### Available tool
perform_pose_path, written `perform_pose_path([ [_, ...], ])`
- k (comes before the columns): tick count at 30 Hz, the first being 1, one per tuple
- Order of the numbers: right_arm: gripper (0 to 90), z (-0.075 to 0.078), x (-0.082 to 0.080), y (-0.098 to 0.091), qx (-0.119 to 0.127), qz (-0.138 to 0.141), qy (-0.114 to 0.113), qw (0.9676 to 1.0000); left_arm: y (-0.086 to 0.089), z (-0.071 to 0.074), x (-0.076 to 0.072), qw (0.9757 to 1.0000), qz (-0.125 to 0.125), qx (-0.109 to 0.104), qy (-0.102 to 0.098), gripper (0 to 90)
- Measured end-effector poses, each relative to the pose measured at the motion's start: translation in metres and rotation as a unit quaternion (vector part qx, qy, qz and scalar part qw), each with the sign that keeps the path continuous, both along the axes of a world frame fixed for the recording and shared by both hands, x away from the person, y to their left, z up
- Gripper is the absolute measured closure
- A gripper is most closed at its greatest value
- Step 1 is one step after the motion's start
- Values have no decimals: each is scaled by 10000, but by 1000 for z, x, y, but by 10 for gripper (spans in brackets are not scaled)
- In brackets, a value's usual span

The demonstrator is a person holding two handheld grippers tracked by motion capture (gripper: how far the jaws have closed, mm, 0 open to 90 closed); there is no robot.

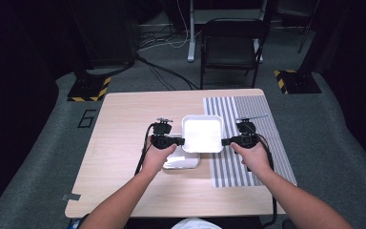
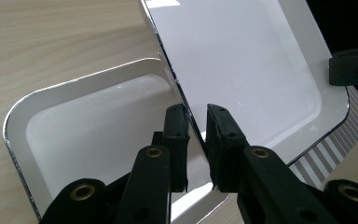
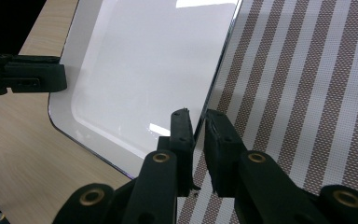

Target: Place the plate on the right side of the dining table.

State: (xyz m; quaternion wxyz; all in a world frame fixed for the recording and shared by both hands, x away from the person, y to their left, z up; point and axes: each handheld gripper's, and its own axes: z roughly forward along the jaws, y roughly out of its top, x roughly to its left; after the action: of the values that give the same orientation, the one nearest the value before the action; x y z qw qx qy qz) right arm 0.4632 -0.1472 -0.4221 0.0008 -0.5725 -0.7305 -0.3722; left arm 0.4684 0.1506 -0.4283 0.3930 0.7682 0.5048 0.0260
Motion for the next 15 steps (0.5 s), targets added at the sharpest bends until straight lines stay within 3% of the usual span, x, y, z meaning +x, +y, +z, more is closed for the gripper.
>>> perform_pose_path([
  [15, 818, 1, -1, -16, -97, -146, -18, 9998, -19, 3, 5, 9999, -116, 21, -24, 785],
])
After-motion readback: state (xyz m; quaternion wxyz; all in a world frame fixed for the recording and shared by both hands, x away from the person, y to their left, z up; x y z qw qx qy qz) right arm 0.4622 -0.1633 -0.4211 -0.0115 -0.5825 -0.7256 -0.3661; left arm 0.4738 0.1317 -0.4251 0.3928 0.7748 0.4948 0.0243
